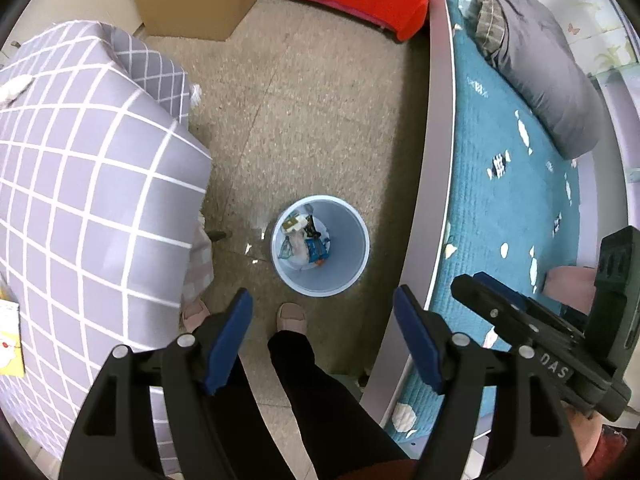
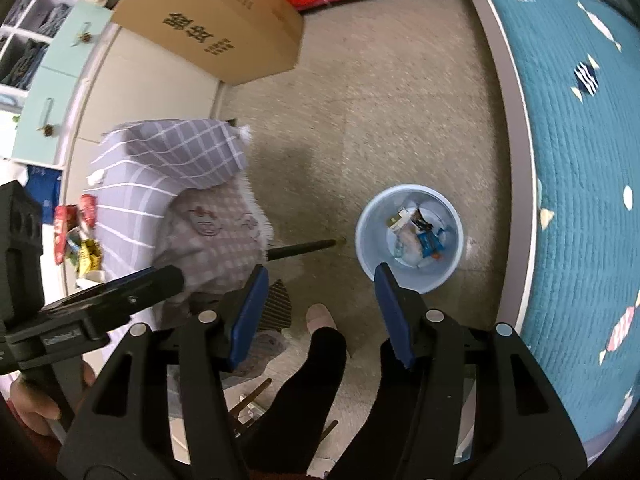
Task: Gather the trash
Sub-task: 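Move both open tools back over the table toward the remaining trash, then grasp the red bread bag with the left tool while the right tool grasps the small red snack packet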
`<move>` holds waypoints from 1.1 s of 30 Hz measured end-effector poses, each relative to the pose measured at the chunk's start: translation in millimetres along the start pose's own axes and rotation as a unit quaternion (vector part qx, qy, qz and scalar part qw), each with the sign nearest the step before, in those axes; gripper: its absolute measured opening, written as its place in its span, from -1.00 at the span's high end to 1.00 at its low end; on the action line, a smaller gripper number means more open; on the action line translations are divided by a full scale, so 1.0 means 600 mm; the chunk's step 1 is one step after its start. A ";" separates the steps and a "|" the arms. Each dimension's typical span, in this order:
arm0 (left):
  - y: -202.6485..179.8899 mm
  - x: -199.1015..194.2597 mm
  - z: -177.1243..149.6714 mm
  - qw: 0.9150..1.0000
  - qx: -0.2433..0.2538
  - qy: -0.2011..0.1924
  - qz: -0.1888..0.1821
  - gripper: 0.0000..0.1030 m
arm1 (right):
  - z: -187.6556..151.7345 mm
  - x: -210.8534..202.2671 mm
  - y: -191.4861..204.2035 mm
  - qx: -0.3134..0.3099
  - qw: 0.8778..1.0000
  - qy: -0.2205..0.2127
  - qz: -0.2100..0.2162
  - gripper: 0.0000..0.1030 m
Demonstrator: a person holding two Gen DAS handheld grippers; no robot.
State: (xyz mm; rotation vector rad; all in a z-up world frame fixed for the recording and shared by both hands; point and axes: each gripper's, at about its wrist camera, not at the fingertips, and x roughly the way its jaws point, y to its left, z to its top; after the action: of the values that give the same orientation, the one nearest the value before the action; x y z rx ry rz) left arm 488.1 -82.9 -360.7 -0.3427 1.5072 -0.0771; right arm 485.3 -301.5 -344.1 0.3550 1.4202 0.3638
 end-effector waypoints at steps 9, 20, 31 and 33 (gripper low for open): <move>0.043 -0.106 -0.029 0.997 -0.027 -0.067 -0.001 -0.40 | 0.006 -0.040 0.108 -0.064 0.997 -0.017 0.030 -0.11; 0.222 -0.263 -0.033 0.984 -0.064 -0.158 0.049 -0.41 | 0.005 -0.021 0.303 -0.120 0.990 -0.033 0.067 -0.15; 0.430 -0.338 0.007 0.968 -0.055 -0.185 0.162 -0.58 | 0.009 0.066 0.488 -0.109 0.989 -0.044 0.086 -0.21; 0.456 -0.333 0.025 0.965 -0.049 -0.181 0.184 -0.58 | 0.017 0.083 0.508 -0.101 0.990 -0.049 0.085 -0.22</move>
State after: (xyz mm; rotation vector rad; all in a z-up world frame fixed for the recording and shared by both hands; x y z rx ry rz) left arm 444.8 231.8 -241.3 -0.1390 1.1897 0.3399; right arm 491.2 -7.4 -250.4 0.3239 1.2486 0.6168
